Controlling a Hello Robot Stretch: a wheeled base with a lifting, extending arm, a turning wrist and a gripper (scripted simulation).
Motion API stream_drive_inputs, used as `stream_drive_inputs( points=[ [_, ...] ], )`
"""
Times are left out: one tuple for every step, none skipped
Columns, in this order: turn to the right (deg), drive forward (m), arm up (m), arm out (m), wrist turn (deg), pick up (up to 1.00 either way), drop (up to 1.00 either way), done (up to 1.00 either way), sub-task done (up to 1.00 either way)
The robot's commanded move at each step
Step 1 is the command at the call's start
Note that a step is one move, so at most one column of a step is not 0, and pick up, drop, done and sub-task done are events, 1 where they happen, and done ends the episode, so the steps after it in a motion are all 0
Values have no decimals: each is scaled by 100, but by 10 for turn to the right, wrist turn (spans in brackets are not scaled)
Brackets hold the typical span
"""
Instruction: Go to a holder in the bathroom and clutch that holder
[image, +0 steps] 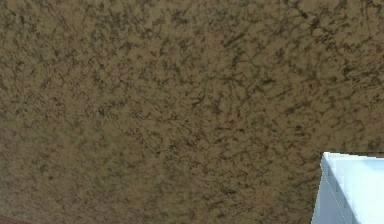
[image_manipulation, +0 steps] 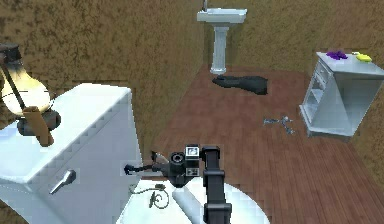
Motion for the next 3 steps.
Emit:
stream_drive_inputs(
  points=[
    [0,0,0,0,150,0,0,0,0],
    [0,0,-30,0,0,0,0,0,0],
    [0,0,0,0,0,100,0,0,0]
  ],
)
